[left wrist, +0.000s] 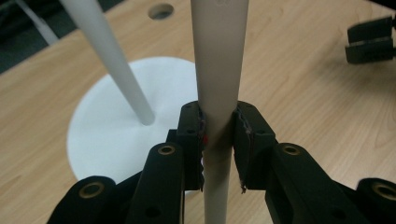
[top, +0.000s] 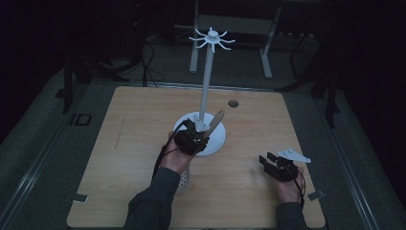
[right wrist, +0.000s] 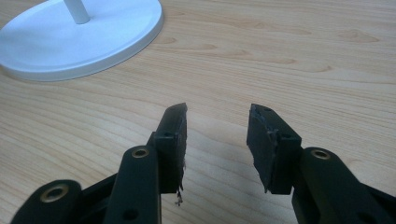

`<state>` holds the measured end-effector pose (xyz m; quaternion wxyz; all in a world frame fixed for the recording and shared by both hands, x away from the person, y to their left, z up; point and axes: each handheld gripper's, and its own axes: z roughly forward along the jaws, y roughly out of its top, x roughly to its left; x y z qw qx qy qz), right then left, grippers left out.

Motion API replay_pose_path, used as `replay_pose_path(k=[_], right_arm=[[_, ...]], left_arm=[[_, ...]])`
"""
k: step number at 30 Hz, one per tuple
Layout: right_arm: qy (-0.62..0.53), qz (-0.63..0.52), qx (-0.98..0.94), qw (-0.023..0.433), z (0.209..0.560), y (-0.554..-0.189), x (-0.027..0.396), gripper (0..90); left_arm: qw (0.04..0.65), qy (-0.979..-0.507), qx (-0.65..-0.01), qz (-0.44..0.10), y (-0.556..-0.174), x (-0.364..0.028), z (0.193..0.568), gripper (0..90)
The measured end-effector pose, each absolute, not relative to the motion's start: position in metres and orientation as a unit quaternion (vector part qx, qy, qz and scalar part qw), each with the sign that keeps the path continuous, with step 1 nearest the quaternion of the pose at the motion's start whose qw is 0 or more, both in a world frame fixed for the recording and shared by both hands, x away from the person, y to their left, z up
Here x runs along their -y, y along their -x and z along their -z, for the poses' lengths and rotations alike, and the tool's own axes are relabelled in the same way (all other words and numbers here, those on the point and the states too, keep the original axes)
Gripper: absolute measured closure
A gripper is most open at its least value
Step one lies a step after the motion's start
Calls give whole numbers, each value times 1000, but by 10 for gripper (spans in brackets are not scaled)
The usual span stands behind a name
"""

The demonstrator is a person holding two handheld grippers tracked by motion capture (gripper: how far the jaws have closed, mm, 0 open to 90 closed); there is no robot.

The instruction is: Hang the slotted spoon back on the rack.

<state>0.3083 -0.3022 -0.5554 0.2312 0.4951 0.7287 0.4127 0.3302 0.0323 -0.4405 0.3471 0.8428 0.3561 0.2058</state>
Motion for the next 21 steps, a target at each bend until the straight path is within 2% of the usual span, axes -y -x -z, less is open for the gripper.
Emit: replay_pose_path(k=[21], right_arm=[[-496,-410,-729,232,556,-309,302,571]], left_arm=[[422,-770,-395,-268,-316,-54,416,742]])
